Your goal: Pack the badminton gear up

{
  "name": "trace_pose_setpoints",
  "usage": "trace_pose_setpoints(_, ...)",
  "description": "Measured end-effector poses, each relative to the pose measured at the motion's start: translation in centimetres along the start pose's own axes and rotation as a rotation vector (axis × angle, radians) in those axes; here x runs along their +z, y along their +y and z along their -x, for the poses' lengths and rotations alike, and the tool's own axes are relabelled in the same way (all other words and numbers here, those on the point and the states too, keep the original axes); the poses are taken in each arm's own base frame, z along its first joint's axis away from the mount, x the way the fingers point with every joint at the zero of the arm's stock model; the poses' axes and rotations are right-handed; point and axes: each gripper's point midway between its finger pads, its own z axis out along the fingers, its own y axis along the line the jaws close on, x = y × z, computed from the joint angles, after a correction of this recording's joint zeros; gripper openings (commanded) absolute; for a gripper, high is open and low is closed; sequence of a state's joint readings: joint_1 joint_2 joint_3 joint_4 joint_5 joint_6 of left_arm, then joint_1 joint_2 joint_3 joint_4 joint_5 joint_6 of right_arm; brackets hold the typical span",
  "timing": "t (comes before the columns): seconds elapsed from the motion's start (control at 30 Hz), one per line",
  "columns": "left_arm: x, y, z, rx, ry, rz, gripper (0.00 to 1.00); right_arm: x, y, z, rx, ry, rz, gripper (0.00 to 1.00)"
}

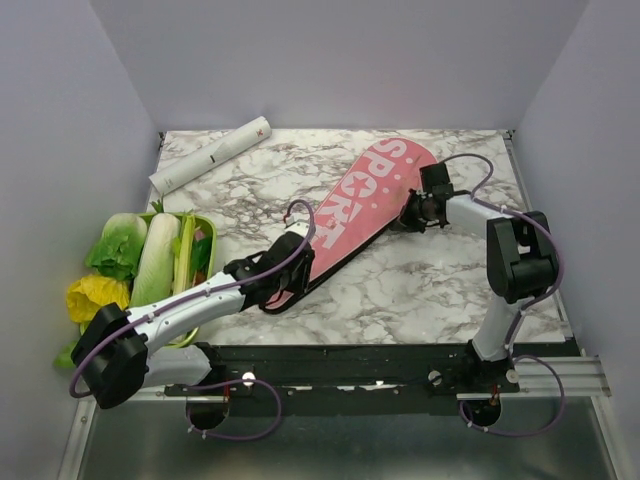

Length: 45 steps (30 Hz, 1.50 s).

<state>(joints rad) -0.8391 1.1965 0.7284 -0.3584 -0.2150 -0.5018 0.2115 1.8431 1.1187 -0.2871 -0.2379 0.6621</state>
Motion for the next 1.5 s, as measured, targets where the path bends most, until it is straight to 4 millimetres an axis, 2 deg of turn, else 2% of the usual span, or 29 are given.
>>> trace_pose_setpoints(0.17,-0.1,1.2,-0.5,0.001,0.016,0.052,0.53,0.3,0.4,3.3,-0.001,-0.025,0.015,0.01)
trace_pose_setpoints(0.3,0.1,2.4,-0.4,-0.024,0.017,0.084,0.54,0.4,-0.1,4.3,-0.011,-0.025,0.002,0.01)
trace_pose_setpoints(0.43,1.0,4.2,-0.4,-0.070,0.027,0.130,0.53,0.6,-0.6,4.1,-0.021,-0.012,-0.008,0.01)
trace_pose_setpoints(0.5,1.9,4.5,-0.8,-0.080,0.044,0.140,0.53,0.8,-0.7,4.0,-0.025,-0.005,-0.009,0.01)
trace_pose_setpoints(0.63,3.6,4.2,-2.4,-0.086,0.092,0.127,0.52,0.9,-0.8,3.8,-0.034,0.001,-0.007,0.01)
trace_pose_setpoints(0.87,4.7,3.1,-2.0,-0.116,0.042,0.063,0.52,1.1,-1.0,3.1,-0.053,0.016,-0.004,0.01)
trace_pose_setpoints(0.97,5.1,2.7,-1.8,-0.125,0.028,0.041,0.52,1.5,-0.4,1.7,-0.083,0.040,-0.001,0.01)
trace_pose_setpoints(1.1,5.3,2.3,-1.6,-0.134,0.014,0.014,0.52,1.9,1.9,-1.4,-0.153,0.075,0.032,0.01)
trace_pose_setpoints(1.17,5.4,2.1,-1.6,-0.137,0.010,0.004,0.52,1.9,3.2,-3.6,-0.197,0.095,0.055,0.01)
trace_pose_setpoints(1.3,5.4,1.8,-1.6,-0.141,0.007,-0.012,0.52,1.5,5.6,-8.8,-0.281,0.156,0.095,0.01)
trace_pose_setpoints(1.5,5.4,1.7,-1.5,-0.141,0.004,-0.017,0.52,-0.2,8.1,-17.9,-0.399,0.269,0.145,0.01)
